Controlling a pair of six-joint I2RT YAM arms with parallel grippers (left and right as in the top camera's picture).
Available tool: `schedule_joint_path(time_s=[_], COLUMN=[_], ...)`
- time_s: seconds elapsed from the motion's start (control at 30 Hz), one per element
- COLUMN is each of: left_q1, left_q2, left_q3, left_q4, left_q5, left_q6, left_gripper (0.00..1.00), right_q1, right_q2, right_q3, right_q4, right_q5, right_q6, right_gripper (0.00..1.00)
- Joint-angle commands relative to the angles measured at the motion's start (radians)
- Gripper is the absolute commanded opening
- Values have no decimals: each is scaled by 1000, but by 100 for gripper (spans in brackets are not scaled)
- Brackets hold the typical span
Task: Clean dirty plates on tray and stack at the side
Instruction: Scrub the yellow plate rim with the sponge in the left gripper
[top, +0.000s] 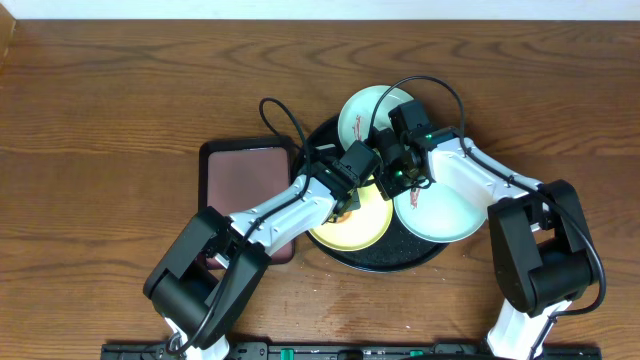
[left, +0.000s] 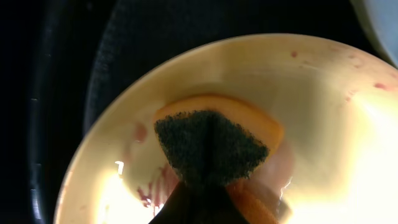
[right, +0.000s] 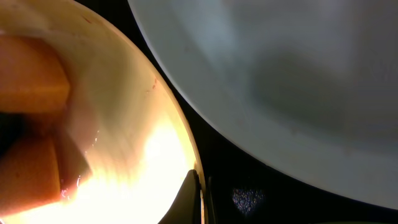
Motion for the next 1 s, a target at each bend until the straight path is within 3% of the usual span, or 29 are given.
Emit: schedule_joint_path(time_s=[0.0, 0.4, 0.53, 0.63, 0.7, 0.8, 0.97], left_q1=[10, 43, 43, 42, 32, 7, 0], left_q2=[19, -23, -35, -39, -32, -13, 48], left_q3=[-5, 64, 73, 73, 73, 73, 73], left_q4=[-21, -217, -196, -94, -24, 31, 1], left_q5=[-78, -186, -74, 179, 268, 206, 166], left_q6=[-7, 66, 65, 64, 51, -11, -15], left_gripper=[7, 7, 8, 7, 8, 7, 7], right_q1=[13, 12, 12, 12, 12, 12, 10], right_q2=[16, 16, 16, 16, 16, 16, 16], right_q3=[-5, -5, -5, -5, -5, -5, -5], right_q4=[-15, -15, -15, -15, -15, -24, -41], right_q5=[6, 10, 10, 10, 10, 10, 14], right_q6=[4, 4, 4, 4, 4, 4, 0], right_gripper=[1, 1, 1, 1, 1, 1, 1])
